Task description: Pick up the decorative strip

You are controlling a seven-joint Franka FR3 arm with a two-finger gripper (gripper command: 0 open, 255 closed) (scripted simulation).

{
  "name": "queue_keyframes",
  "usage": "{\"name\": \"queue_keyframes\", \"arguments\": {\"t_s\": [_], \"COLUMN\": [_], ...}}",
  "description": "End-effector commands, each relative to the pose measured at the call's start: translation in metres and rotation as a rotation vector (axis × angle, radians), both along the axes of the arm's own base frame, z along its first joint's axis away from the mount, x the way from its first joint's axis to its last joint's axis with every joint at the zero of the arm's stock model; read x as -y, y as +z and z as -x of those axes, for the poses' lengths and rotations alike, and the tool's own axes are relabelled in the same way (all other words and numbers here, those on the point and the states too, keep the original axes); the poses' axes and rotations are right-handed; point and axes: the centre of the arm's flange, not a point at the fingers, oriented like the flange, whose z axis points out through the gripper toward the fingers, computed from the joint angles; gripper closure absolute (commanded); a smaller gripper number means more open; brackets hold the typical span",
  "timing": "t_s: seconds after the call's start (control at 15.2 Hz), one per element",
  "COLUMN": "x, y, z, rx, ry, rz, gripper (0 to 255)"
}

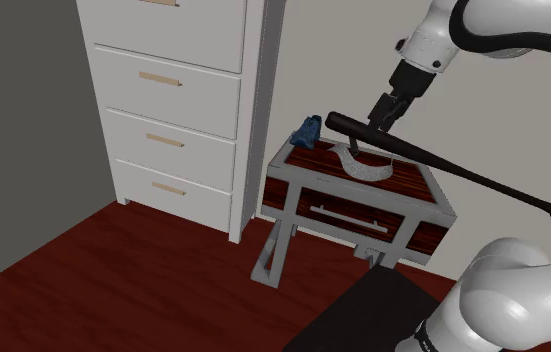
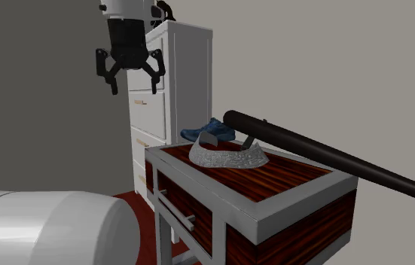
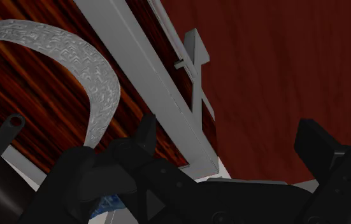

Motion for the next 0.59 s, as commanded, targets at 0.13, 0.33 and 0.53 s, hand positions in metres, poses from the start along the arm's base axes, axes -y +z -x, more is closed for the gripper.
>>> {"name": "queue_keyframes", "arguments": {"t_s": [0.13,0.33,0.53], "x": [0.008,0.022,0.038], "y": [-0.016,-0.040,-0.063], "z": [-0.016,-0.039,-0.062], "rx": [0.014,0.036,0.058], "ry": [-0.052,-0.129,-0.207], "rz": [0.009,0.024,0.038], "gripper": [0,0,0]}}
